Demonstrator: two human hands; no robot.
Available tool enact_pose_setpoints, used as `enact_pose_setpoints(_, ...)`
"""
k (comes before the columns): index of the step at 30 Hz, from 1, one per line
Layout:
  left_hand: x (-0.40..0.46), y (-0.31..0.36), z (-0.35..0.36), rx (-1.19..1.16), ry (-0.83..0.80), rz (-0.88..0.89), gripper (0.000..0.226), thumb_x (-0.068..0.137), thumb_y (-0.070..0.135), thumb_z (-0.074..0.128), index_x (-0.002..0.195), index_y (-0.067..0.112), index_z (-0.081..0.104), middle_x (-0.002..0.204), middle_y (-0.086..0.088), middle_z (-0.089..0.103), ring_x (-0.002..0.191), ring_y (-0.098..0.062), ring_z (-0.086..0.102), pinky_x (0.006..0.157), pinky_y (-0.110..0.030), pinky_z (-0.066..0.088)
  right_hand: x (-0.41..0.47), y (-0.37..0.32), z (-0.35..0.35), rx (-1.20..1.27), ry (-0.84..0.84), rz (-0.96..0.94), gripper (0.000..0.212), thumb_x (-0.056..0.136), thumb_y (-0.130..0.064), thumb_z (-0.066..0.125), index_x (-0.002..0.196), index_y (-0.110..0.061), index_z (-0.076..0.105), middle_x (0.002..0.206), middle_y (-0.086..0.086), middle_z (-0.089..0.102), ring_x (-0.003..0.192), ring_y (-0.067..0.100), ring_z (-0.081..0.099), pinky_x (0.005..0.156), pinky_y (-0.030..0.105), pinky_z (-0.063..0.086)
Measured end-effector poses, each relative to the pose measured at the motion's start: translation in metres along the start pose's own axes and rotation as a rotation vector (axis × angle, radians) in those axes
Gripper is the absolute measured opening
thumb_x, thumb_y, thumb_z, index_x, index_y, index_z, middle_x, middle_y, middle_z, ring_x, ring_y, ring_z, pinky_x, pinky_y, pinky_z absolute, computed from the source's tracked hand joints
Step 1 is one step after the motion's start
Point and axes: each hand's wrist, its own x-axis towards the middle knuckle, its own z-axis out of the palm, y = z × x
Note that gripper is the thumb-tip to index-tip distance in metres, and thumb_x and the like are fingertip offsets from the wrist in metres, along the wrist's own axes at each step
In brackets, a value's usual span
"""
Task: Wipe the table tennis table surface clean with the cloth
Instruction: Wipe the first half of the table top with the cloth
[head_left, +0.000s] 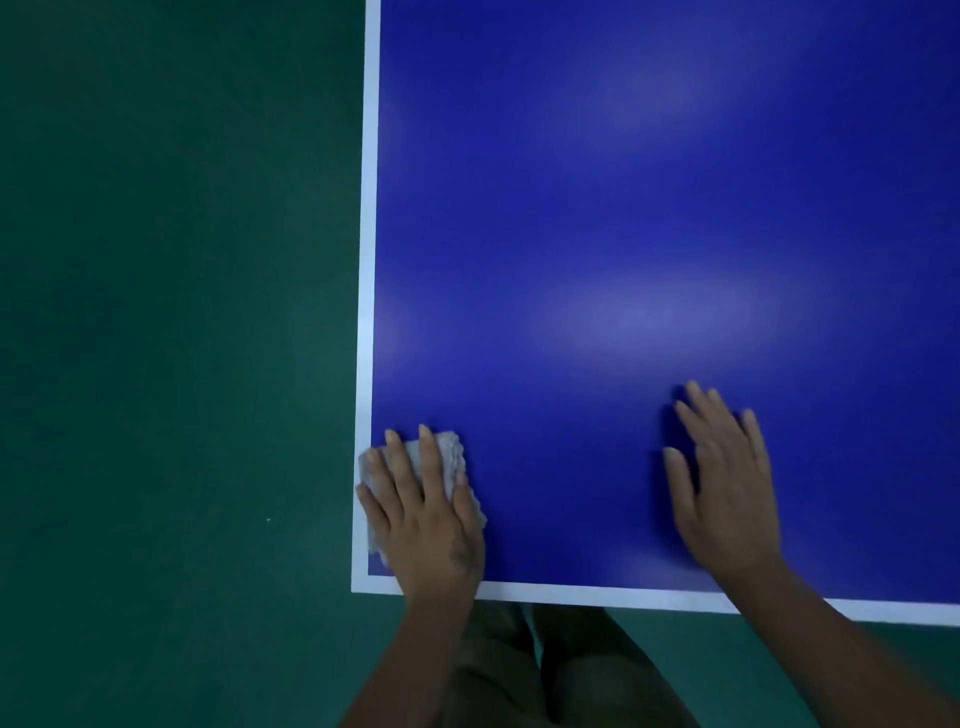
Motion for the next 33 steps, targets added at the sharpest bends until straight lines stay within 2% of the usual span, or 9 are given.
enact_pose_setpoints(5, 0.089, 0.018, -0.001, 0.028, 0.089, -0.038, 0.063, 0.113, 0.047, 0.017, 0.170, 0.021, 0.018, 0.176, -0.016, 0.013, 0.163, -0.041, 0.009, 0.129, -0.061, 0.011, -0.036, 0.045, -0.024, -0.112, 0.017, 0.265, 0.052, 0.110, -0.027, 0.042, 0.153, 0.002, 0.049, 0.170, 0.011, 0.037, 0.160, 0.028, 0.029, 0.132, 0.056, 0.017)
enact_pose_setpoints(8, 0.113, 0.044, -0.001, -0.011, 0.111, -0.059, 0.064, 0.112, 0.047, 0.019, 0.170, 0.021, 0.016, 0.177, -0.017, 0.012, 0.163, -0.041, 0.007, 0.130, -0.061, 0.008, -0.043, 0.053, -0.022, -0.165, 0.018, 0.299, 0.057, 0.111, -0.032, 0.038, 0.159, -0.002, 0.042, 0.173, 0.009, 0.030, 0.163, 0.027, 0.021, 0.133, 0.056, 0.014)
enact_pose_setpoints(14, 0.021, 0.064, 0.012, -0.022, 0.025, 0.172, 0.064, 0.114, 0.046, 0.023, 0.171, 0.025, 0.005, 0.178, -0.012, 0.001, 0.164, -0.035, -0.004, 0.131, -0.058, 0.005, -0.047, 0.056, -0.018, -0.186, 0.058, 0.272, 0.056, 0.111, -0.033, 0.038, 0.161, -0.006, 0.041, 0.174, 0.005, 0.029, 0.164, 0.023, 0.019, 0.133, 0.054, 0.014)
enact_pose_setpoints(17, -0.027, 0.040, 0.017, -0.017, -0.002, 0.192, 0.065, 0.112, 0.044, 0.028, 0.171, 0.025, 0.010, 0.178, -0.011, 0.004, 0.165, -0.033, -0.004, 0.131, -0.059, 0.008, -0.047, 0.057, -0.018, -0.185, 0.057, 0.276, 0.058, 0.111, -0.036, 0.038, 0.160, -0.007, 0.042, 0.175, 0.004, 0.029, 0.164, 0.022, 0.018, 0.133, 0.053, 0.013)
enact_pose_setpoints(20, -0.039, 0.026, 0.017, 0.023, -0.024, 0.187, 0.064, 0.112, 0.043, 0.028, 0.171, 0.025, 0.011, 0.178, -0.011, 0.005, 0.165, -0.034, -0.002, 0.131, -0.060, 0.010, -0.047, 0.059, -0.017, -0.193, 0.057, 0.274, 0.058, 0.111, -0.037, 0.038, 0.161, -0.008, 0.042, 0.175, 0.003, 0.028, 0.164, 0.021, 0.017, 0.133, 0.053, 0.013)
enact_pose_setpoints(25, -0.012, 0.083, 0.023, -0.007, 0.019, 0.141, 0.063, 0.112, 0.045, 0.020, 0.171, 0.025, 0.011, 0.178, -0.012, 0.006, 0.164, -0.038, 0.000, 0.130, -0.062, 0.008, -0.048, 0.061, -0.014, -0.201, 0.061, 0.293, 0.057, 0.112, -0.040, 0.037, 0.161, -0.010, 0.042, 0.176, 0.001, 0.026, 0.164, 0.020, 0.016, 0.133, 0.051, 0.012)
enact_pose_setpoints(28, -0.006, 0.145, 0.030, -0.058, 0.020, 0.246, 0.063, 0.111, 0.044, 0.020, 0.171, 0.025, 0.014, 0.178, -0.012, 0.005, 0.164, -0.038, -0.001, 0.129, -0.063, 0.007, -0.049, 0.063, -0.012, -0.213, 0.081, 0.286, 0.057, 0.112, -0.040, 0.037, 0.160, -0.011, 0.043, 0.175, 0.001, 0.027, 0.164, 0.021, 0.019, 0.133, 0.051, 0.013)
enact_pose_setpoints(30, -0.029, 0.177, 0.036, -0.062, -0.016, 0.404, 0.065, 0.110, 0.044, 0.025, 0.171, 0.024, 0.013, 0.178, -0.012, 0.003, 0.164, -0.037, -0.004, 0.129, -0.063, 0.005, -0.049, 0.064, -0.012, -0.219, 0.083, 0.289, 0.057, 0.111, -0.040, 0.037, 0.160, -0.011, 0.044, 0.175, 0.001, 0.028, 0.164, 0.022, 0.020, 0.133, 0.051, 0.013)
enact_pose_setpoints(33, -0.083, 0.180, 0.045, -0.100, -0.063, 0.584, 0.065, 0.111, 0.046, 0.036, 0.170, 0.024, 0.021, 0.178, -0.009, 0.008, 0.165, -0.032, -0.001, 0.129, -0.061, 0.011, -0.049, 0.065, -0.013, -0.228, 0.070, 0.281, 0.057, 0.111, -0.039, 0.038, 0.160, -0.010, 0.043, 0.175, 0.002, 0.028, 0.164, 0.021, 0.018, 0.133, 0.051, 0.013)
